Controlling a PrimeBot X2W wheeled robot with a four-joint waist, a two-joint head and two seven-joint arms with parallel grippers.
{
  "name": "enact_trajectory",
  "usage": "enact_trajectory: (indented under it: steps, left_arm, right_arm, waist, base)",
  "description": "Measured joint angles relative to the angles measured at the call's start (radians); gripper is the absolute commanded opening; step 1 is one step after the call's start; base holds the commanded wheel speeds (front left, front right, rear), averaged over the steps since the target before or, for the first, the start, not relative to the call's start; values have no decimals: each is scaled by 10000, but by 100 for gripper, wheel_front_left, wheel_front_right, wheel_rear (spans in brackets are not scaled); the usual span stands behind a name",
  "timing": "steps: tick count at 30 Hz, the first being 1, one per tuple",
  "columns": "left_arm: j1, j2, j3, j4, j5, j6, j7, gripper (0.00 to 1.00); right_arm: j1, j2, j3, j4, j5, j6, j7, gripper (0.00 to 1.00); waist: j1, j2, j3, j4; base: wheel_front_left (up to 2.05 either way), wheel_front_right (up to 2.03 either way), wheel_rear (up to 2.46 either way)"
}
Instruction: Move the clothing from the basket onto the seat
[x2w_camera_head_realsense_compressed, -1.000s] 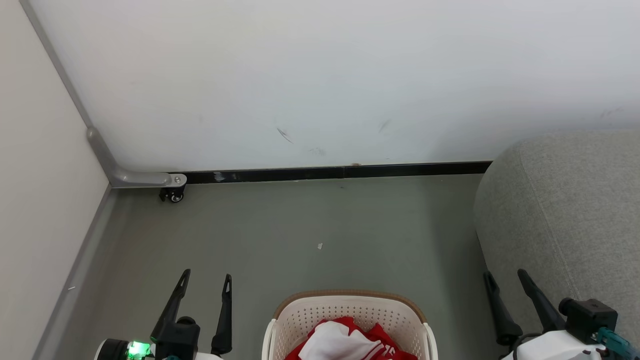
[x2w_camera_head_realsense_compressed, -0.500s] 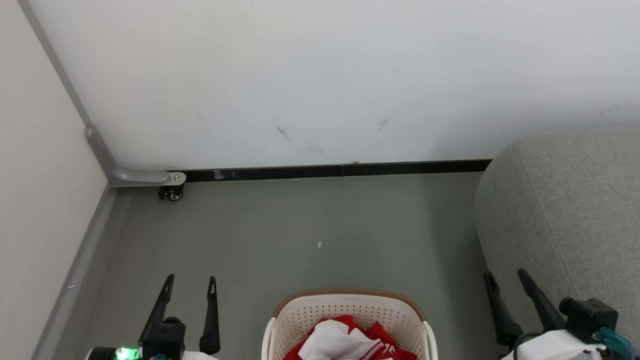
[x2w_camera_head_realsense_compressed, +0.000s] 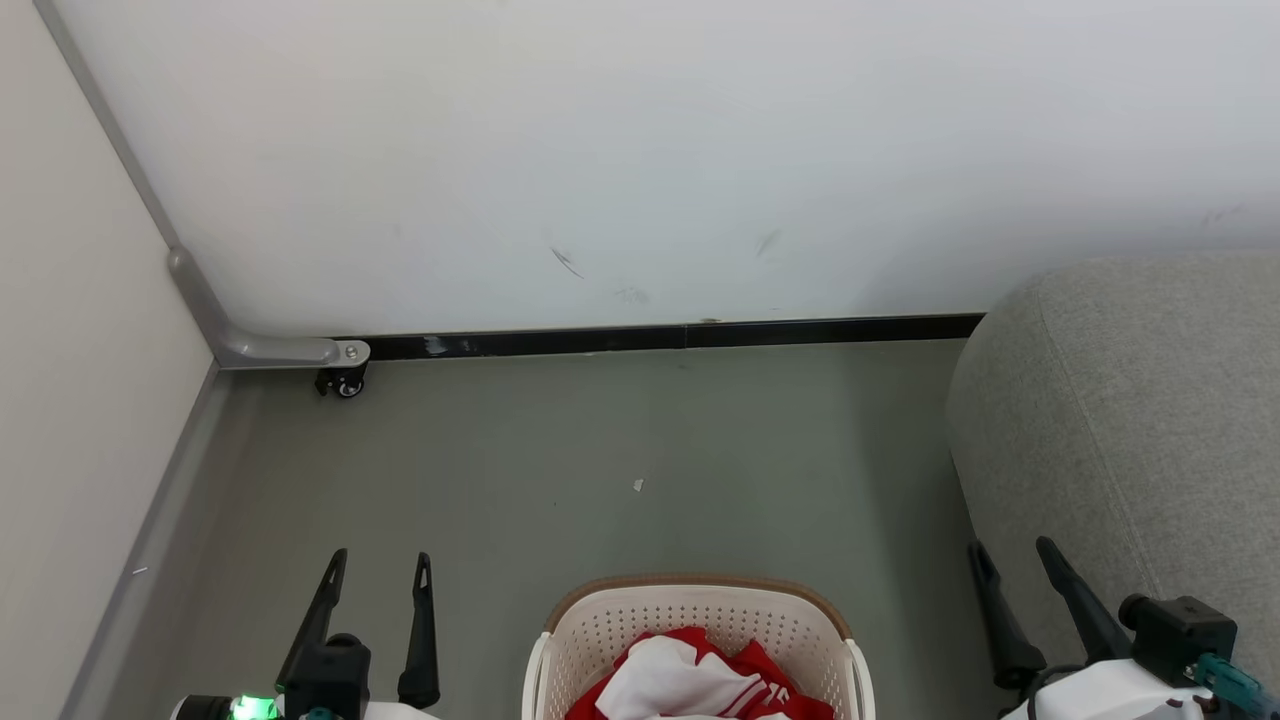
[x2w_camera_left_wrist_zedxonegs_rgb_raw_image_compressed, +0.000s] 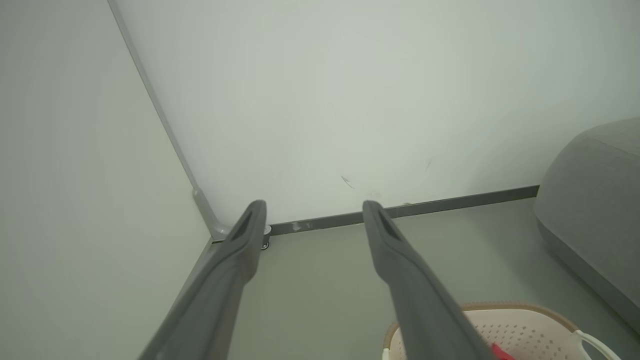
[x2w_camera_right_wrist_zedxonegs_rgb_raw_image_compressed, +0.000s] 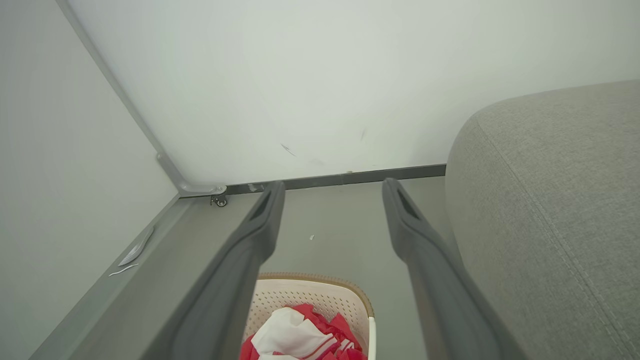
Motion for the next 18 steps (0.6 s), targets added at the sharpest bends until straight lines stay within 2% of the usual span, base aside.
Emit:
enact_trajectory:
  steps: [18]
  left_arm:
    - [-9,-13,-40,31,-2,15,0,100]
  right_arm:
    - [-5,0,-4,-75,4,0,0,100]
  waist:
    - [0,0,154,-19]
  base:
    - [0,0,0]
